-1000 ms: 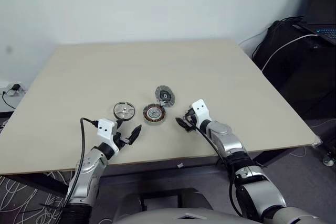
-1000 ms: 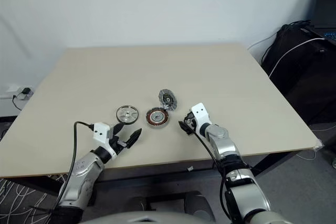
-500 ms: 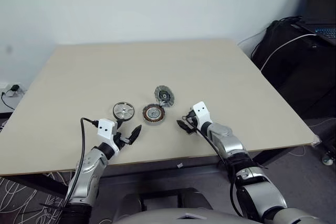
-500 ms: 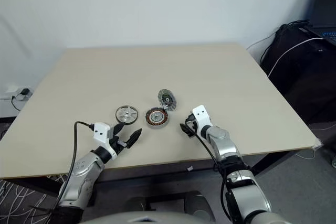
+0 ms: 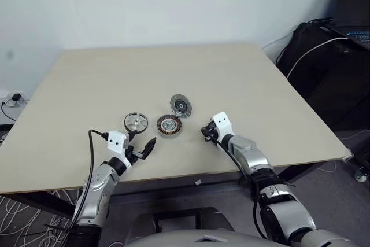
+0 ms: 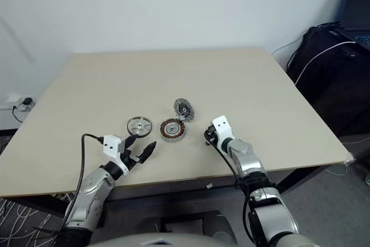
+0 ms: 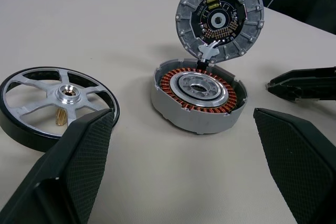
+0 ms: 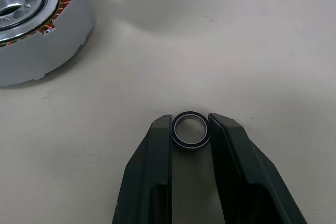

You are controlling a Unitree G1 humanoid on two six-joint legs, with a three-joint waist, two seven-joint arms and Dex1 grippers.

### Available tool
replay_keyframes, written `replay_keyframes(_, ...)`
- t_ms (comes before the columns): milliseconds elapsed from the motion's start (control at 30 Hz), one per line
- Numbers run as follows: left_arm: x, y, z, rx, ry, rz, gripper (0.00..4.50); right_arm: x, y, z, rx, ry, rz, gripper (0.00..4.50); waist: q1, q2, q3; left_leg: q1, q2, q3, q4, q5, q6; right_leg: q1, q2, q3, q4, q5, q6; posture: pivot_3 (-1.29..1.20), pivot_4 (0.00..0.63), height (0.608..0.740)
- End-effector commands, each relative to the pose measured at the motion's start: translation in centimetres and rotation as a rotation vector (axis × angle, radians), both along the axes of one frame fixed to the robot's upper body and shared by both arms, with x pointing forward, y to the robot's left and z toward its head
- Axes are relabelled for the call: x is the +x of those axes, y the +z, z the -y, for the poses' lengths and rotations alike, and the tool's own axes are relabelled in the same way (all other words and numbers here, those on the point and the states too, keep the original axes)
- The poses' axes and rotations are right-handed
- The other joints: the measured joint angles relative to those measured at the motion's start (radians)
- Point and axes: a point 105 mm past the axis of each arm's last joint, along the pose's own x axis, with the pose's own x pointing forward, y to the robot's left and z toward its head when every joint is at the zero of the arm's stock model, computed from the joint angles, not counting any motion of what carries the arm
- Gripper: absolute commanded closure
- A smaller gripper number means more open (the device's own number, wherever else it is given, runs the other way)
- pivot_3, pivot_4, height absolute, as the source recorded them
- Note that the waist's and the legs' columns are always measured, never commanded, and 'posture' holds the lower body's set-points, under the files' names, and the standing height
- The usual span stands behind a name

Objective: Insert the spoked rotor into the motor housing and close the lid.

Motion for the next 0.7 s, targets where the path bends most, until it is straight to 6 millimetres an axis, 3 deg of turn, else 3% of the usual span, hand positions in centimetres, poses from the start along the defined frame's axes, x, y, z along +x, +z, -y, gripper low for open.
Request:
replay_keyframes(33,0.5,1.5,0.5,-0.004,-0.012,0.054,0.0,-0.5,3.1,-1.6,0.046,0.122,0.097,3.77,0.0,0.0,0.0,0.0,0.0,0.0,0.0,0.0,0.0,0.0,0.0,0.0,0.0,0.0,0.0,0.0,0.0,0.74)
replay_keyframes(200,0.5,1.3,0.4,-0.003,-0.013,0.048,0.0,-3.1,6.2,-4.3,0.114,0.321,0.124,3.77,0.001,0.001,0.0,-0.001,0.0,0.0,0.0,0.0,0.0,-0.001,0.0,0.0,0.0,0.0,0.0,0.0,0.0,0.74)
replay_keyframes(333,0.5,1.0,0.5,-0.007,-0.018,0.042,0.0,-4.0,7.7,-6.1,0.128,0.41,0.13,3.77,0.003,0.001,0.0,0.0,0.0,0.0,0.0,0.0,0.0,-0.002,0.0,0.0,0.0,0.0,0.0,0.0,0.0,0.74)
replay_keyframes(500,0.5,0.7,0.7,-0.01,-0.022,0.04,0.0,-2.6,8.2,-8.3,0.114,0.418,0.155,3.77,0.002,0.0,0.0,0.0,0.0,0.0,0.0,0.0,0.0,-0.007,0.0,0.0,0.0,0.0,0.0,0.0,0.0,0.74)
replay_keyframes(700,0.5,0.7,0.7,-0.014,-0.015,0.042,0.0,-0.1,7.0,-8.9,0.036,0.33,0.176,3.77,0.009,0.0,0.0,-0.002,0.0,0.0,-0.001,0.0,0.0,-0.008,0.0,0.0,0.0,0.0,0.0,0.0,0.0,0.74)
